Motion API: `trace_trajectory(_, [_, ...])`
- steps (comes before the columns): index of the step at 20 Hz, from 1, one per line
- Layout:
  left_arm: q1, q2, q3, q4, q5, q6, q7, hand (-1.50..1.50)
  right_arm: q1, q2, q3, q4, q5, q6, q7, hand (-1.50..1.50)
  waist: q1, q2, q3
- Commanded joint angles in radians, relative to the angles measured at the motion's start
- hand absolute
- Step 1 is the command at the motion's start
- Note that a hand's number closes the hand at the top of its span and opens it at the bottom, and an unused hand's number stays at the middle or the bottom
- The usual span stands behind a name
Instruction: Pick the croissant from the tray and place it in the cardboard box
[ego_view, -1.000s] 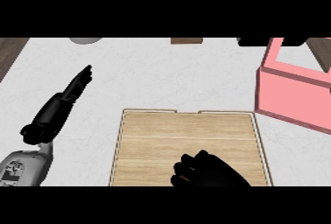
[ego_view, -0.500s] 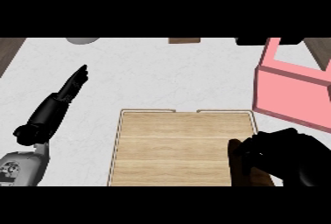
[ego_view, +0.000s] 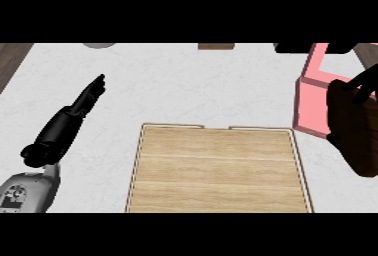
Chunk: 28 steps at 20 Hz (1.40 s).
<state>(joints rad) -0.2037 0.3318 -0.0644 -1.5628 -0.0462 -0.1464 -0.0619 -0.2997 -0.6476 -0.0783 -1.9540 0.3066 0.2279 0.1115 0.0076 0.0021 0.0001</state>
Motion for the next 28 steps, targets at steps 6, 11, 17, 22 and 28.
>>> trace_trajectory(6, [-0.023, -0.013, 0.005, 0.002, -0.015, -0.011, 0.010, 0.00, -0.154, -0.137, -0.038, 0.482, 0.128, 0.051, -0.254, 1.50, 0.014, 0.004, 0.000])
trace_trajectory(11, [-0.017, -0.026, -0.010, 0.001, -0.027, -0.011, 0.004, 0.00, -0.245, -0.206, 0.063, 0.696, 0.167, 0.218, -0.256, 1.50, 0.037, 0.010, 0.000])
trace_trajectory(17, [-0.020, -0.027, -0.008, 0.004, -0.015, -0.042, -0.012, 0.00, -0.360, -0.270, 0.131, 1.007, 0.298, 0.245, -0.493, 1.50, 0.045, 0.012, 0.001])
trace_trajectory(22, [-0.002, 0.000, 0.026, 0.039, -0.025, -0.051, -0.071, 0.00, -0.401, -0.232, 0.209, 1.180, 0.380, 0.252, -0.641, -1.50, 0.043, 0.013, 0.001])
trace_trajectory(28, [-0.065, -0.046, 0.015, 0.050, -0.027, -0.030, 0.007, 0.00, -0.505, -0.217, 0.153, 1.292, 0.312, 0.303, -0.875, -1.50, 0.026, 0.009, 0.001])
